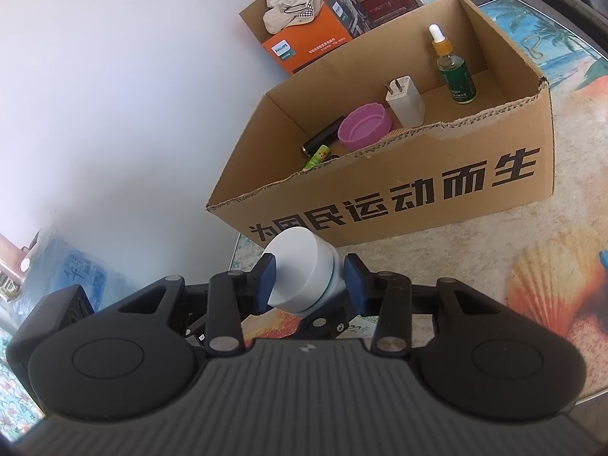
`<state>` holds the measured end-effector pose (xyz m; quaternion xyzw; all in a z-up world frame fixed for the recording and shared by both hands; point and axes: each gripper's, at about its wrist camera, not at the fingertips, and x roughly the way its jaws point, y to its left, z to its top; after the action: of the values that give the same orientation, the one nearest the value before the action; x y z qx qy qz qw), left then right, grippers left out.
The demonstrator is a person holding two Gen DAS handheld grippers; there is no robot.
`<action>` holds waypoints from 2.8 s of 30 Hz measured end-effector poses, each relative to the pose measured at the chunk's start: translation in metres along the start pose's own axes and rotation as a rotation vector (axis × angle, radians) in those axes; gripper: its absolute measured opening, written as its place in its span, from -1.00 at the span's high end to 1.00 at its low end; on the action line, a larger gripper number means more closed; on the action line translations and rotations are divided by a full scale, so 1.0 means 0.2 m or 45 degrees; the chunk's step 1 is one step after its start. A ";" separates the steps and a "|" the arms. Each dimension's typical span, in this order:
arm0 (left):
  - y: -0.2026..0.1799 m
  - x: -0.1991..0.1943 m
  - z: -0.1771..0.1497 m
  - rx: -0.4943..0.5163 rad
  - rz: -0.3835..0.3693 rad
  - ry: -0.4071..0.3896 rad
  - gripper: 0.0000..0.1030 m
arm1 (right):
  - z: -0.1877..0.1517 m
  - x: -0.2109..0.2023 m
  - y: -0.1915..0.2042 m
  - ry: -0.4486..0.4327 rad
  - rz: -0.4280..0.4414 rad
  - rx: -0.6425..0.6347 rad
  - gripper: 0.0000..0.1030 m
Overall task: Organize rigid objects
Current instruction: 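Lift the white supplement bottle and carry it toward the box, then lower the white bottle into the box and open the right gripper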
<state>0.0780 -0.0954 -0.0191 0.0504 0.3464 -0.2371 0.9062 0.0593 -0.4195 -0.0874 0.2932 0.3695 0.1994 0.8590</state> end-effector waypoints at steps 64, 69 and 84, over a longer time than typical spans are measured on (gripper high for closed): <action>-0.29 0.29 0.65 0.267 -0.138 -0.128 -0.05 | 0.65 -0.25 -0.29 -0.300 0.026 -0.073 0.17; -0.27 0.41 0.64 0.256 -0.151 -0.061 -0.05 | 0.68 -0.14 -0.40 -0.257 0.002 -0.047 0.17; -0.27 0.64 0.62 0.255 -0.163 0.081 -0.11 | 0.73 0.03 -0.47 -0.203 -0.089 -0.109 0.07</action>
<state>0.2108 -0.2252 -0.0043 0.1259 0.3522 -0.3260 0.8682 0.1839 -0.5385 -0.0711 0.2581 0.3013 0.1608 0.9037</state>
